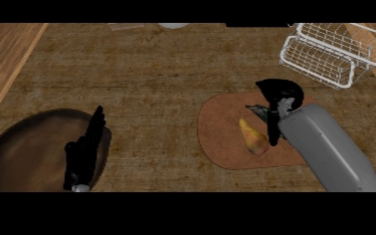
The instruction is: Pick the eggplant from the cutting board and place it in the tiered basket
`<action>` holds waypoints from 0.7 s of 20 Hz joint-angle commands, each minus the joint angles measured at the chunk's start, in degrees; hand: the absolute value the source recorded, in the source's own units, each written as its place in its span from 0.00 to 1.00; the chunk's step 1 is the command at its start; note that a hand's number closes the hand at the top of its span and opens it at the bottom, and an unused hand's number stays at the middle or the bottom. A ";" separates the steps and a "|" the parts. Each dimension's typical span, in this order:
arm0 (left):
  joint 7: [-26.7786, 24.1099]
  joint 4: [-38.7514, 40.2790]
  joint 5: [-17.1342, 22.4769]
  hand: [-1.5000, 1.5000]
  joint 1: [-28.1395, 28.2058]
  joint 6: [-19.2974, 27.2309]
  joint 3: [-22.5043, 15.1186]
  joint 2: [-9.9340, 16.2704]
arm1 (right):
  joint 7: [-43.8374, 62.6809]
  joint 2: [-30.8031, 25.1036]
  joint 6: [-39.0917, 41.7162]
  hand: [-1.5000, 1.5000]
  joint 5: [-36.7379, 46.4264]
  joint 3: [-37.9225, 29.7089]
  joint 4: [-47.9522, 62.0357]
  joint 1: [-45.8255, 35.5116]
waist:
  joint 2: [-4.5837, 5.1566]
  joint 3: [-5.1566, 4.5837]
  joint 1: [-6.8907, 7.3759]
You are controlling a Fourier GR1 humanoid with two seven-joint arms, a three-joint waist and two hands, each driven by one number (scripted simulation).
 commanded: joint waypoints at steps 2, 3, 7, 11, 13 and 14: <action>-0.16 1.42 0.50 0.50 1.01 -0.88 1.11 -0.18 | 1.25 2.67 3.16 0.00 2.44 -1.66 3.67 -2.07 | 0.21 -0.28 0.14; -2.03 6.04 1.03 0.50 -0.97 -1.40 2.36 -0.23 | -0.19 0.04 3.28 0.00 2.32 -1.14 0.42 2.05 | 0.19 -0.29 -0.27; 1.03 3.90 -0.12 0.50 -1.64 -0.66 1.45 -1.08 | 1.75 2.59 5.61 0.00 2.42 -4.57 4.42 -1.95 | 0.20 -0.28 -0.09; -1.10 2.78 0.10 0.50 1.55 -2.00 1.95 -0.05 | -1.38 4.23 1.37 0.00 5.90 -2.75 7.67 1.95 | 0.25 -0.27 0.14; 2.99 -0.67 -0.19 0.50 1.49 -1.89 1.54 0.00 | -0.76 4.54 2.55 0.00 6.23 -3.97 6.31 2.62 | 0.17 -0.27 0.04; -0.01 2.89 -1.34 0.50 0.59 -0.93 1.36 -1.15 | -2.01 4.47 3.25 0.00 5.82 -5.97 9.38 0.08 | 0.23 -0.27 0.09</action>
